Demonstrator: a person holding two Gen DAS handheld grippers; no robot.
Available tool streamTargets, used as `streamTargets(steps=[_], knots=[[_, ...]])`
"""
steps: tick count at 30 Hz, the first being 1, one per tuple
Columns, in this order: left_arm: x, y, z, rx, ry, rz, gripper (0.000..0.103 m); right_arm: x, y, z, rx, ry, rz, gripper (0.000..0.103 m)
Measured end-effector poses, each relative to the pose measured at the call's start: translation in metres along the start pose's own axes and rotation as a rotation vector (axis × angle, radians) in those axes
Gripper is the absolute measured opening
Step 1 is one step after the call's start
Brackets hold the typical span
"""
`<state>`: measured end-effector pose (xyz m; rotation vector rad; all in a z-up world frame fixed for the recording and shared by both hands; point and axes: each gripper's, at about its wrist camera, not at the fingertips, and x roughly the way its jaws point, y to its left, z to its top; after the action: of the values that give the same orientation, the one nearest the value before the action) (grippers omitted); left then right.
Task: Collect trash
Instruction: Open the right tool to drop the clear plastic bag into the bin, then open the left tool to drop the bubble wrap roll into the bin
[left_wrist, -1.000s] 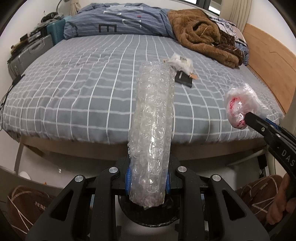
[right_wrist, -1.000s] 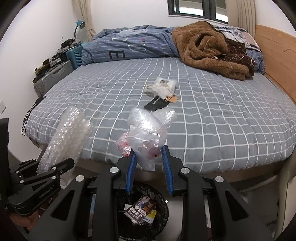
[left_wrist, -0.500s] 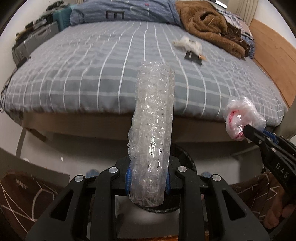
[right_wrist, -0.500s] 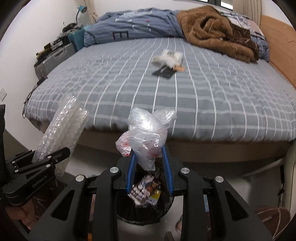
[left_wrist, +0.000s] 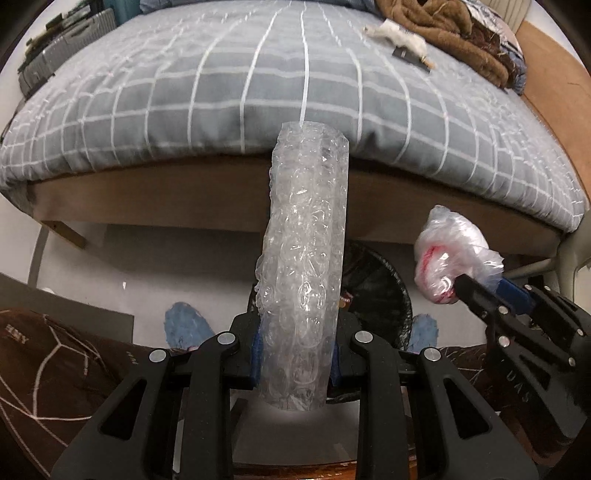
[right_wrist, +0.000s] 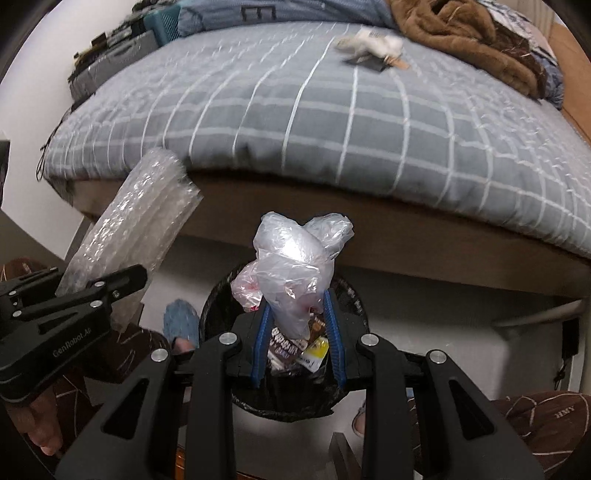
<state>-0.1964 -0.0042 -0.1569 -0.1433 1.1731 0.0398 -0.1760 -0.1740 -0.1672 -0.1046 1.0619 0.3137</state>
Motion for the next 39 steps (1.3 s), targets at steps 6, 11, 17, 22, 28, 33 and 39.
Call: streamTargets(steps=[6, 11, 17, 22, 28, 33, 39], knots=[[0.026, 0.003, -0.004, -0.002, 0.044, 0.011, 0.025, 0.033, 0.002, -0.009, 0.001, 0.079, 0.001, 0.026], [0.048, 0.008, -0.002, -0.007, 0.082, 0.036, 0.025, 0.055, 0.007, -0.017, -0.013, 0.131, 0.007, 0.026], [0.067, 0.015, -0.003, -0.016, 0.122, 0.068, 0.025, 0.073, 0.015, -0.020, -0.018, 0.171, 0.037, 0.027], [0.070, 0.016, -0.001, -0.009, 0.128, 0.071, 0.025, 0.079, 0.024, -0.023, -0.049, 0.185, 0.026, 0.039], [0.072, 0.016, -0.002, 0.002, 0.130, 0.053, 0.025, 0.067, 0.012, -0.017, -0.026, 0.134, -0.011, 0.073], [0.077, 0.007, -0.004, 0.018, 0.140, 0.038, 0.025, 0.055, -0.023, -0.013, 0.060, 0.102, -0.030, 0.090], [0.083, -0.010, -0.005, 0.046, 0.150, 0.010, 0.025, 0.044, -0.062, -0.010, 0.141, 0.075, -0.104, 0.095]])
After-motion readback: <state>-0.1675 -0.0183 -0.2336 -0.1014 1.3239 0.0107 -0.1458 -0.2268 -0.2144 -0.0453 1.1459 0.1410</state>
